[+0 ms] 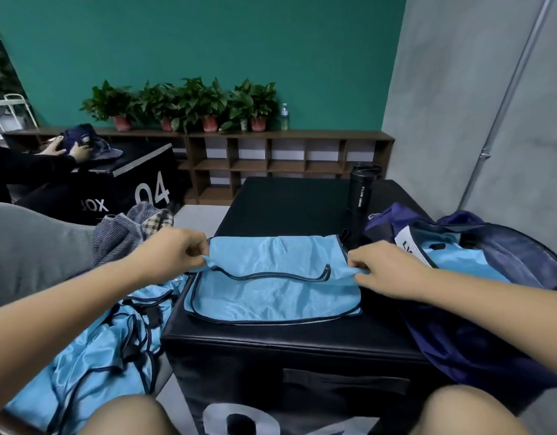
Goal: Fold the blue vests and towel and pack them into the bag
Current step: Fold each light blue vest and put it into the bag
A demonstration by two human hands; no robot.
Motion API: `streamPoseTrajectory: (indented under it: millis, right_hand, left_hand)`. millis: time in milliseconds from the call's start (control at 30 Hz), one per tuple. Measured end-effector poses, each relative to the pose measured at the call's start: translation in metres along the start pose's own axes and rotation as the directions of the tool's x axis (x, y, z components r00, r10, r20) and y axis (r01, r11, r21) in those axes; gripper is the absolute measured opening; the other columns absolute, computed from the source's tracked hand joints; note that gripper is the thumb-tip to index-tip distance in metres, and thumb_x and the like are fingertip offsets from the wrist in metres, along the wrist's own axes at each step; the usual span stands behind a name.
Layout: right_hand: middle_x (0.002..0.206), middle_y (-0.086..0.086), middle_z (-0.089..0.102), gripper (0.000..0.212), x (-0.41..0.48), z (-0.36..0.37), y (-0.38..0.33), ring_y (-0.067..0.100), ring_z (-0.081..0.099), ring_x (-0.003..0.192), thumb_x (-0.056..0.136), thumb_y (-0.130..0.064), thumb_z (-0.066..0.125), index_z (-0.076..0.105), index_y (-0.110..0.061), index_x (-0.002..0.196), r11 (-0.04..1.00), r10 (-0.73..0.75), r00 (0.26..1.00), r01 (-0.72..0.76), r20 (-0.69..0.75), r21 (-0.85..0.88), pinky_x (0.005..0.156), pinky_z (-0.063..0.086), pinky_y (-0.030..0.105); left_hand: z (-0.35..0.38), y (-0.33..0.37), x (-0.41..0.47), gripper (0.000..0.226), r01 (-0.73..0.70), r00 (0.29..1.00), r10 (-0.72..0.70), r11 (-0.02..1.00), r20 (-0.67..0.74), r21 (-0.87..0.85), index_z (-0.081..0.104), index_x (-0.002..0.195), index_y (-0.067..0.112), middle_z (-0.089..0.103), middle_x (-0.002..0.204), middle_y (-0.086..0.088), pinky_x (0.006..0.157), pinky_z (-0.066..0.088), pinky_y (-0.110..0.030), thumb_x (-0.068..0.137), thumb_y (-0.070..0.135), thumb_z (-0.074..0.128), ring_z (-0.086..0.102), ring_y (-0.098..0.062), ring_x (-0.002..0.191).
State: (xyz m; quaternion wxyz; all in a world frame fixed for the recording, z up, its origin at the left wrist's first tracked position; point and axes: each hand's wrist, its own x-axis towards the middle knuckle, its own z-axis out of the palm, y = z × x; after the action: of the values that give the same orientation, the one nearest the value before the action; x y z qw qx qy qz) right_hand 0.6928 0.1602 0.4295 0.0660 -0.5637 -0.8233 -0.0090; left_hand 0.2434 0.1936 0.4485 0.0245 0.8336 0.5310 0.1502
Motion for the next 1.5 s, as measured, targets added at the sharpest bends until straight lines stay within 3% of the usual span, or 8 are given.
streamPoseTrajectory:
  millis: [333, 700, 800, 867, 967, 1200, 1367, 1500]
  right_hand:
    - [0.091, -0.008, 0.055, 0.011, -0.032, 0.059, 0.001, 0.02, 0.054, 0.094, 0.09, -0.035, 0.053, 0.046, -0.028, 0.087, 0.978, -0.135, 0.987, 0.147, 0.09, -0.148, 0.086, 0.044, 0.038]
    - [0.091, -0.014, 0.052, 0.025, -0.039, 0.061, 0.012, 0.007, 0.051, 0.093, 0.097, -0.048, 0.037, 0.055, -0.031, 0.092, 0.993, -0.117, 0.992, 0.116, 0.049, 0.021, 0.089, 0.049, 0.038]
    - [0.103, -0.015, 0.052, 0.018, -0.025, 0.06, 0.026, 0.009, 0.05, 0.103, 0.094, -0.028, 0.045, 0.06, -0.034, 0.103, 0.995, -0.092, 0.996, 0.092, 0.015, -0.026, 0.089, 0.048, 0.036]
    - [0.111, -0.013, 0.051, 0.031, -0.016, 0.065, 0.035, 0.015, 0.048, 0.103, 0.088, -0.012, 0.055, 0.062, -0.031, 0.111, 0.982, -0.123, 0.992, 0.118, -0.024, -0.148, 0.087, 0.046, 0.032]
    - [0.115, -0.008, 0.052, 0.044, -0.007, 0.073, 0.042, 0.019, 0.047, 0.096, 0.076, -0.004, 0.062, 0.062, -0.028, 0.113, 0.93, -0.197, 0.98, 0.18, -0.019, -0.321, 0.083, 0.047, 0.034]
    - [0.114, -0.002, 0.056, 0.035, 0.008, 0.087, 0.051, 0.024, 0.052, 0.096, 0.079, -0.007, 0.062, 0.066, -0.026, 0.108, 0.877, -0.241, 0.97, 0.211, -0.017, -0.433, 0.079, 0.046, 0.039]
    - [0.109, -0.007, 0.058, 0.025, 0.009, 0.088, 0.047, 0.022, 0.054, 0.099, 0.081, -0.012, 0.068, 0.068, -0.029, 0.1, 0.894, -0.314, 0.948, 0.28, -0.043, -0.349, 0.079, 0.045, 0.035]
    - [0.112, -0.008, 0.058, 0.018, -0.003, 0.08, 0.022, 0.021, 0.055, 0.104, 0.09, -0.031, 0.051, 0.065, -0.031, 0.102, 0.901, -0.371, 0.927, 0.347, -0.048, -0.261, 0.086, 0.044, 0.037]
  left_hand:
    - [0.059, -0.006, -0.038, 0.017, -0.019, 0.988, 0.017, 1.0, 0.151, 0.012, 0.069, 0.084, 0.034, 0.066, 0.083, 0.019, 0.07, 0.05, -0.02, 0.082, 0.019, 0.076, 0.062, 0.002, 0.078]
    - [0.076, -0.013, -0.057, 0.008, 0.086, 0.962, -0.049, 0.988, 0.268, -0.128, 0.071, 0.086, 0.029, 0.072, 0.081, 0.012, 0.071, 0.054, -0.024, 0.083, 0.032, 0.078, 0.067, -0.005, 0.076]
    - [0.071, -0.01, -0.049, 0.024, 0.201, 0.956, -0.14, 0.953, 0.256, -0.227, 0.072, 0.084, 0.021, 0.073, 0.073, 0.008, 0.061, 0.049, -0.021, 0.09, 0.044, 0.075, 0.058, -0.003, 0.057]
    - [0.069, -0.015, -0.038, 0.031, 0.26, 0.96, -0.223, 0.934, 0.168, -0.244, 0.07, 0.083, 0.022, 0.074, 0.073, 0.005, 0.053, 0.045, -0.023, 0.092, 0.051, 0.066, 0.054, -0.008, 0.05]
    - [0.075, -0.032, -0.024, 0.015, 0.35, 0.937, -0.345, 0.917, 0.059, -0.192, 0.067, 0.085, 0.026, 0.073, 0.075, 0.002, 0.056, 0.049, -0.033, 0.092, 0.04, 0.067, 0.065, -0.022, 0.061]
    - [0.103, -0.048, -0.005, 0.034, 0.552, 0.832, -0.537, 0.825, 0.139, -0.119, 0.065, 0.083, 0.008, 0.07, 0.077, -0.009, 0.06, 0.043, -0.033, 0.087, 0.039, 0.08, 0.061, -0.022, 0.068]
    - [0.106, -0.055, 0.007, 0.038, 0.589, 0.803, -0.561, 0.799, 0.201, -0.124, 0.051, 0.064, 0.014, 0.046, 0.06, -0.005, 0.057, 0.03, -0.031, 0.084, 0.031, 0.08, 0.042, -0.022, 0.058]
    - [0.1, -0.062, 0.021, 0.048, 0.595, 0.786, -0.58, 0.804, 0.214, -0.007, 0.042, 0.057, 0.015, 0.038, 0.055, -0.002, 0.056, 0.026, -0.03, 0.086, 0.032, 0.077, 0.038, -0.022, 0.057]
